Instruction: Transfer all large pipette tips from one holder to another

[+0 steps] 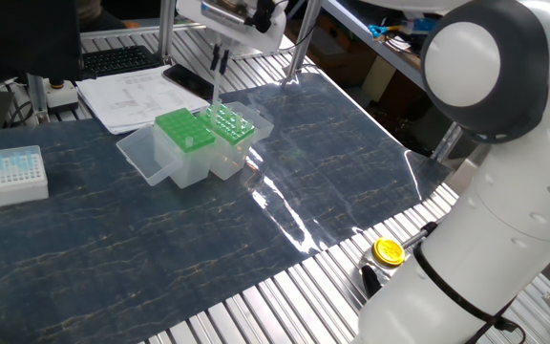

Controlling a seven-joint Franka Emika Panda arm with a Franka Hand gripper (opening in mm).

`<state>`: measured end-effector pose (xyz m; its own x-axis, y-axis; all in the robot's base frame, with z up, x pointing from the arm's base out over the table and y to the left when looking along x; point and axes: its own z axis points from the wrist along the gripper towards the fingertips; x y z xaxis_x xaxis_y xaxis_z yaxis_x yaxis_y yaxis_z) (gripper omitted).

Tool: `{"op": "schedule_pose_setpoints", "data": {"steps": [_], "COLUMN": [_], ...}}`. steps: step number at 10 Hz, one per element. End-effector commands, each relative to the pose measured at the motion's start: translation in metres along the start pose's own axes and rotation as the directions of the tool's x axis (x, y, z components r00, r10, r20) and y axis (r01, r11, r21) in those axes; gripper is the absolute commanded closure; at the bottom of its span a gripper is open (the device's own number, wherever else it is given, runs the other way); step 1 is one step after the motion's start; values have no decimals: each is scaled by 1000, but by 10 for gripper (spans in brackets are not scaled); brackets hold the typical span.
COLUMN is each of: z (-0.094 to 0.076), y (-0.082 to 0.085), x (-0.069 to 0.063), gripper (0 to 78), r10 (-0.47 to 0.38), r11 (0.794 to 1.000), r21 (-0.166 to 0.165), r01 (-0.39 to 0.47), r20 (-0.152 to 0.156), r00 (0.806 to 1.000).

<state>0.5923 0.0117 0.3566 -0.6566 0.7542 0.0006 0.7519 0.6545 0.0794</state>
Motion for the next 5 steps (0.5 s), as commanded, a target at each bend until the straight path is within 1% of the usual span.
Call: {"op": "schedule_pose_setpoints", "data": {"steps": [1,2,3,4,5], "z": [1,2,2,5,6], "y": [9,12,12,18,21], "x": [8,11,11,15,17], "gripper": [764,764,764,764,764], "r10": [28,35,35,49,56], "r11": [1000,999,999,999,998], "r21": [-9,-11,-11,-15,-16], "r01": [-28,-35,-35,-49,-56], "r20": [-5,-3,-3,1,2], "r00": [1000,999,999,999,998]}}
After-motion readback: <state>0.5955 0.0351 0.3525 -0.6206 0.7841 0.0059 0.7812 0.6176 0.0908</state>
